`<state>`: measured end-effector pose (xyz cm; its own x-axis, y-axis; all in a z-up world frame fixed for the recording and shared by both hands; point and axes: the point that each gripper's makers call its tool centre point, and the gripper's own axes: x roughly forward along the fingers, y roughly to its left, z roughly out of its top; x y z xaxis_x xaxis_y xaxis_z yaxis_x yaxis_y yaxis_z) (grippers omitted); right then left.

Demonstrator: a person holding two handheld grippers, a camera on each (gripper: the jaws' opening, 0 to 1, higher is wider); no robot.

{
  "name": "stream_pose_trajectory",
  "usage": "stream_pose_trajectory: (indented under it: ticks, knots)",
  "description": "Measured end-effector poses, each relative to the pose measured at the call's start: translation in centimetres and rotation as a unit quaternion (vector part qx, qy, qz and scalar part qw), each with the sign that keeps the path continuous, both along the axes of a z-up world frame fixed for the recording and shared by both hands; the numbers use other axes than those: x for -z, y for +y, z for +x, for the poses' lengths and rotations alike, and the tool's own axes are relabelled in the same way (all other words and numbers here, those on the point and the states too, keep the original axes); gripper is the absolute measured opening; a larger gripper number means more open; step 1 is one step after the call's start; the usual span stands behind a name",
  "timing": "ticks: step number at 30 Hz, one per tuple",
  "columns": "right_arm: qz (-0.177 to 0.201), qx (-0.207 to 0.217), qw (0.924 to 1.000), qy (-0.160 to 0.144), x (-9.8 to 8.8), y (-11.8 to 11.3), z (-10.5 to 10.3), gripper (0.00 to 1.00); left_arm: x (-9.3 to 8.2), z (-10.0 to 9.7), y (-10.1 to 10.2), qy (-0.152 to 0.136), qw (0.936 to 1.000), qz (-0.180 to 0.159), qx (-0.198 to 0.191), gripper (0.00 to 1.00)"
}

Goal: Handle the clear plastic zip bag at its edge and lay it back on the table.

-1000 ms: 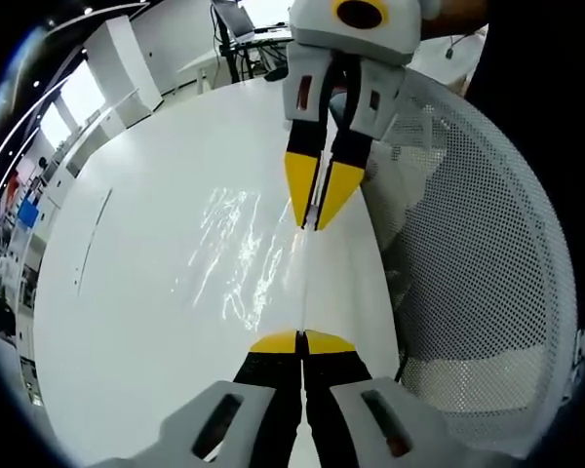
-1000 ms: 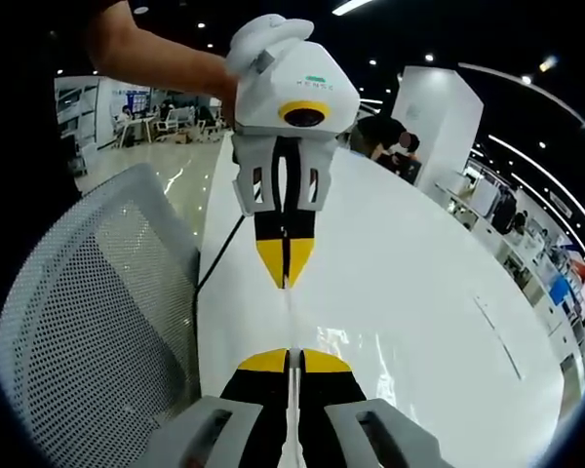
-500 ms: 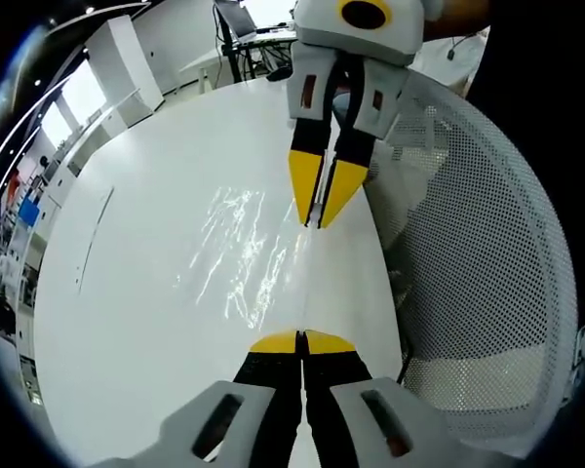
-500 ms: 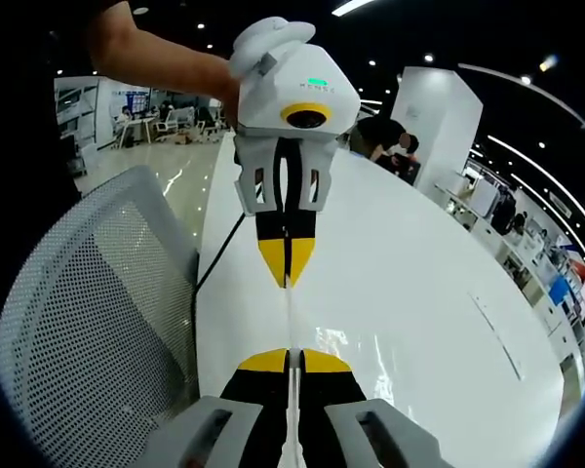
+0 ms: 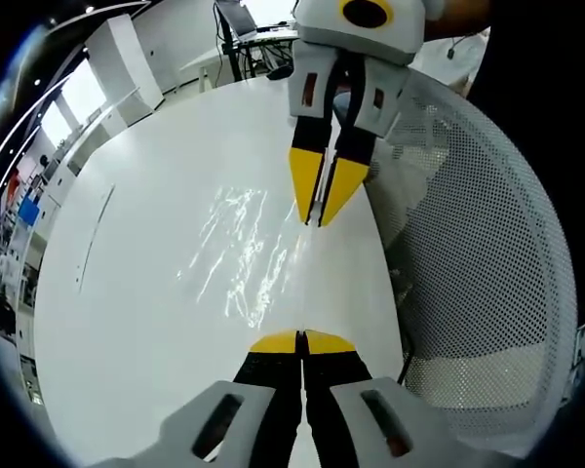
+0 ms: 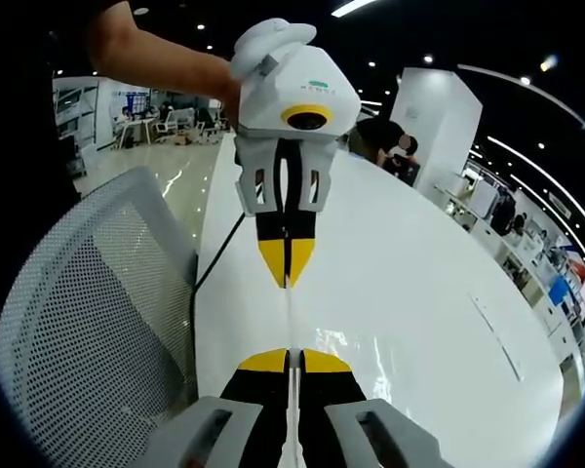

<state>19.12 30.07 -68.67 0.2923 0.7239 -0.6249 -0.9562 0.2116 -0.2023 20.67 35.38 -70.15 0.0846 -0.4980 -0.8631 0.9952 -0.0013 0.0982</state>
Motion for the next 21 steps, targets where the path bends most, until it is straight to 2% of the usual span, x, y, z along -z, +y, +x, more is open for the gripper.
stream_pose_trajectory:
  ticks: [21]
  knots:
    - [0.008, 0.006, 1.0, 0.001, -0.27, 0.01, -0.07, 0.0, -0.19, 0.13, 0.34, 0.0, 1.0, 0.003, 0.0, 0.0]
